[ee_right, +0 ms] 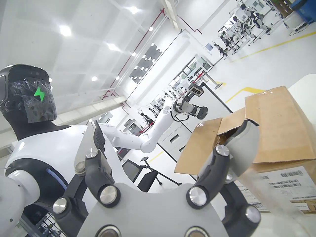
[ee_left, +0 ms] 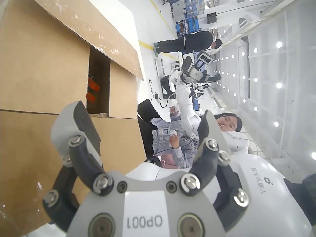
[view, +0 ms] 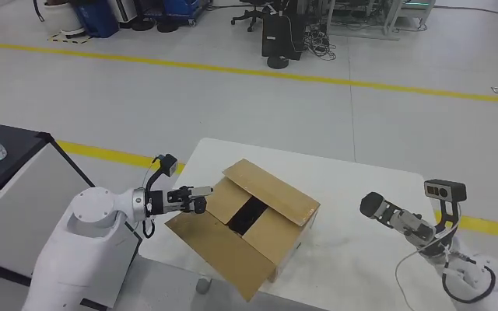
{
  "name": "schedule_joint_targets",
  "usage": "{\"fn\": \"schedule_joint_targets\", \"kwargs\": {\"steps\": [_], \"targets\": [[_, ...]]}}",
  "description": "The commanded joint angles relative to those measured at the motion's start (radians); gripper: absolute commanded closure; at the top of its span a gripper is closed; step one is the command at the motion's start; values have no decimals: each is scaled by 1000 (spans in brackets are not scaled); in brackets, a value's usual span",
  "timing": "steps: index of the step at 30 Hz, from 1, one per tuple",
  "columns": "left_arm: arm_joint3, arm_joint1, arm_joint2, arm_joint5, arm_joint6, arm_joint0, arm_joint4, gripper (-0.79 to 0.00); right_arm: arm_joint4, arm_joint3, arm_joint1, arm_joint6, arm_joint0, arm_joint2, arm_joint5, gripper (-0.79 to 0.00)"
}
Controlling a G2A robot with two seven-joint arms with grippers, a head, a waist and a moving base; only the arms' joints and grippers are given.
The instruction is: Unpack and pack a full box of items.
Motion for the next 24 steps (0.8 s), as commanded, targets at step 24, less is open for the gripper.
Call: {"fn": "schedule_joint_targets", "kwargs": {"steps": [24], "targets": [[304, -91, 342, 330, 265, -332, -101, -785, 0, 0, 0, 0, 0, 0, 0, -785]]}}
